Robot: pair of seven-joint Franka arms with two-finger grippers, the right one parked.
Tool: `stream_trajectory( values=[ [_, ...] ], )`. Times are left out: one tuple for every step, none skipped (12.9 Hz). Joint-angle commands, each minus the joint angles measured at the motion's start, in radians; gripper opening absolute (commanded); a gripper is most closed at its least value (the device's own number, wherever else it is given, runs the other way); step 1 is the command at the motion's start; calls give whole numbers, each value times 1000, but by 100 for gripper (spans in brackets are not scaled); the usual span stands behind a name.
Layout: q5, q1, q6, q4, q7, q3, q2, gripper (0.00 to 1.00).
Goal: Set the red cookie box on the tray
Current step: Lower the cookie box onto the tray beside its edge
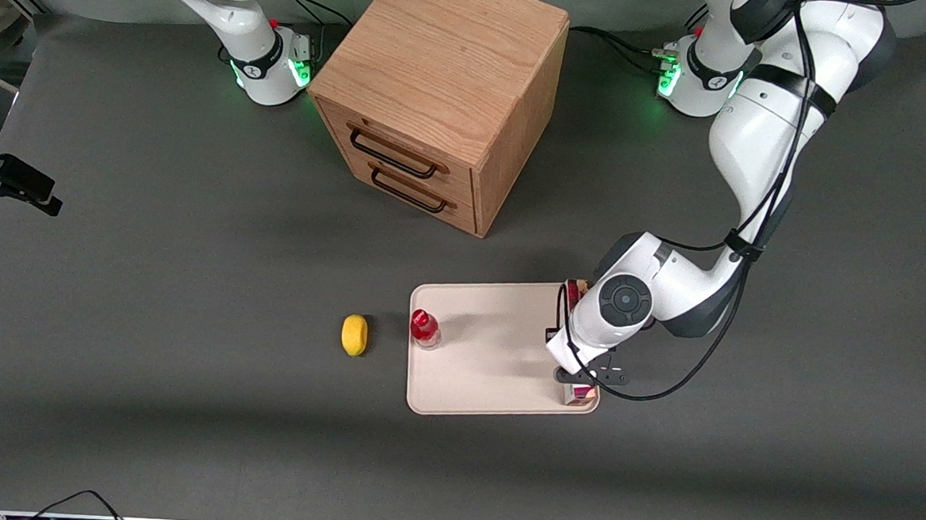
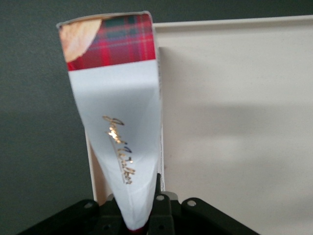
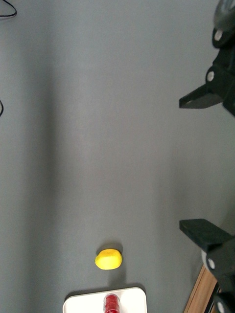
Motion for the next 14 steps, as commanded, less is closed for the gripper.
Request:
stream_trajectory(
  values=[
    [24,-8,5,25,-21,3,19,30],
    [28,-8,7,25,-15,3,19,99],
    [50,-7,13,25,-13,3,18,100],
    [53,-8,13,25,-15,3,18,100],
    [55,-7,13,25,-15,3,18,100],
    [55,-7,13,25,-15,3,15,100],
    [55,-5,13,25,-13,3,12,100],
    [55,-1,10,25,-13,3,4,100],
    [53,3,-4,23,-10,3,-11,100],
    [52,7,-22,20,-10,-1,-46,100],
    [41,10,-69,19,9,-4,-92,100],
    [32,15,-135,20,40,-7,-141,100],
    [-11,21,-195,20,89,-6,-201,100],
    [-87,36,-249,20,164,0,-258,100]
  ],
)
